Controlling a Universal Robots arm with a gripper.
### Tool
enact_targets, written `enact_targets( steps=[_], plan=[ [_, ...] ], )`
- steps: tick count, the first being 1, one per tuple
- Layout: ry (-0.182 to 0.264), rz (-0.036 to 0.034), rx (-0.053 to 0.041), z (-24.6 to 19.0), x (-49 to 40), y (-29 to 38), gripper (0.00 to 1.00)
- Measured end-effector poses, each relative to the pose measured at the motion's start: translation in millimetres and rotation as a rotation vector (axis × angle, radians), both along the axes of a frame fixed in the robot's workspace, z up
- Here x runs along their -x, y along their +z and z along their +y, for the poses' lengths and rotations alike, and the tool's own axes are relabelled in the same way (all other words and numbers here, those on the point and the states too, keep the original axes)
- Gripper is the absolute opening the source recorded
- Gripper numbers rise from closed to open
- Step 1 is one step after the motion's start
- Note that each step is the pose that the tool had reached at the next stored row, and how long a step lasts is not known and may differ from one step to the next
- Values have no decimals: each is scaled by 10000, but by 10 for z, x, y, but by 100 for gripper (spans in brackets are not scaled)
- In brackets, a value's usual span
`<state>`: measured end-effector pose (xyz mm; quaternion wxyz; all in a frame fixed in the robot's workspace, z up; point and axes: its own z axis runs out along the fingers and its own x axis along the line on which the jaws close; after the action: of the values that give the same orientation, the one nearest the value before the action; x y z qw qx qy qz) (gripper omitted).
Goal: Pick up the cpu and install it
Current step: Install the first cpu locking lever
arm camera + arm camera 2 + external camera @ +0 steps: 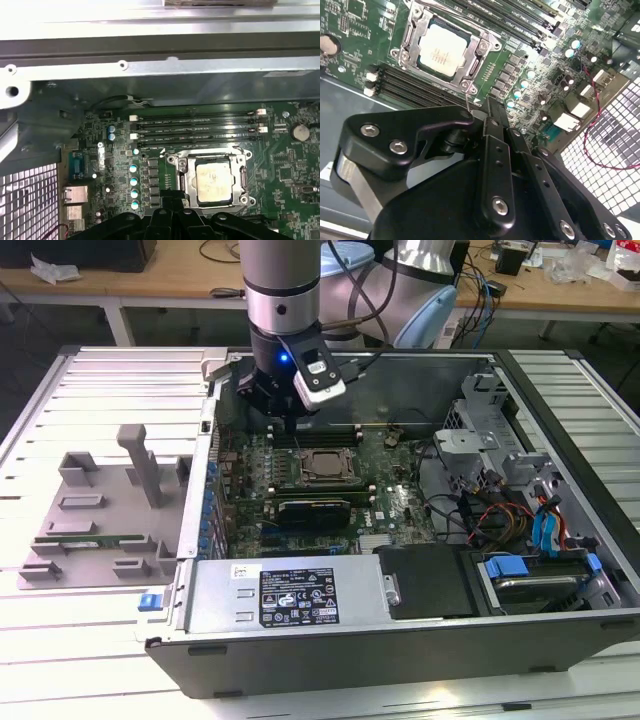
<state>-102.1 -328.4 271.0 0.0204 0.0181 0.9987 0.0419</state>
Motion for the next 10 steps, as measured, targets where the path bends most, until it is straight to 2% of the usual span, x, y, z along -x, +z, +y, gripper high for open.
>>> enact_targets(
  steps=[5, 8, 10],
  plan=[
    [1063, -2, 6, 0, 15, -5, 11],
    [1155, -3, -18, 2, 86, -7, 11],
    [1154, -2, -19, 3, 93, -8, 11]
  ],
)
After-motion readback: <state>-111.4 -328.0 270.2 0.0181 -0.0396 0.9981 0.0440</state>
